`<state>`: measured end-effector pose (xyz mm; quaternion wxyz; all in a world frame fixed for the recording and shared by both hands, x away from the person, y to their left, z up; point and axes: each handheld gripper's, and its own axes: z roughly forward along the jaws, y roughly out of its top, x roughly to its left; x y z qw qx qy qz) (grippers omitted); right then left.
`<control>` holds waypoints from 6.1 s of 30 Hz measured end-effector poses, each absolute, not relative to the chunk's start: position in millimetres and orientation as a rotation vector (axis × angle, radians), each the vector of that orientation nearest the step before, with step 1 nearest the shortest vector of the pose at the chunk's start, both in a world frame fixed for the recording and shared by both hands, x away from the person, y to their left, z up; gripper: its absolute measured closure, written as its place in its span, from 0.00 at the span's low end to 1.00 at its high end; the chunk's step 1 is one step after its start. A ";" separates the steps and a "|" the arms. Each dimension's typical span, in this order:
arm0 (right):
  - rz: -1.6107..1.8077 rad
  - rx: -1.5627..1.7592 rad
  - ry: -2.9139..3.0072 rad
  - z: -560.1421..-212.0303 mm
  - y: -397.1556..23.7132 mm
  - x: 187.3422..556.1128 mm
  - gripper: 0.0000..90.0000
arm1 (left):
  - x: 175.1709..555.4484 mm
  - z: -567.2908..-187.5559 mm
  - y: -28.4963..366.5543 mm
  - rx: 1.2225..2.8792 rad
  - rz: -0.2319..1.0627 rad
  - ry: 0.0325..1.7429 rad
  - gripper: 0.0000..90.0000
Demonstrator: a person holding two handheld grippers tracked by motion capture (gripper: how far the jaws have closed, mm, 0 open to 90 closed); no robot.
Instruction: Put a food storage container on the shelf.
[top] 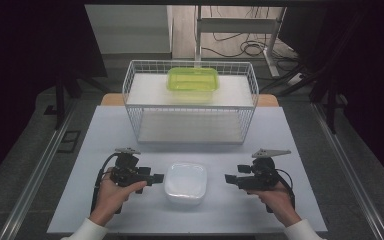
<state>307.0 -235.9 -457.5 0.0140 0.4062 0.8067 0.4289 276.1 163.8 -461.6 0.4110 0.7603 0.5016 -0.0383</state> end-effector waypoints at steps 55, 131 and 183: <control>1.644 1.802 2.553 -504.5 -187.7 314.5 0.75 | 290.0 -509.0 156.6 1.684 -0.446 1.335 0.76; 1.741 1.397 2.520 -448.1 -194.5 316.8 0.89 | 293.3 -457.4 153.9 1.732 -0.249 1.188 0.86; 1.849 1.076 2.298 -284.4 -178.5 383.0 0.88 | 371.3 -289.0 165.5 1.682 0.016 1.031 0.85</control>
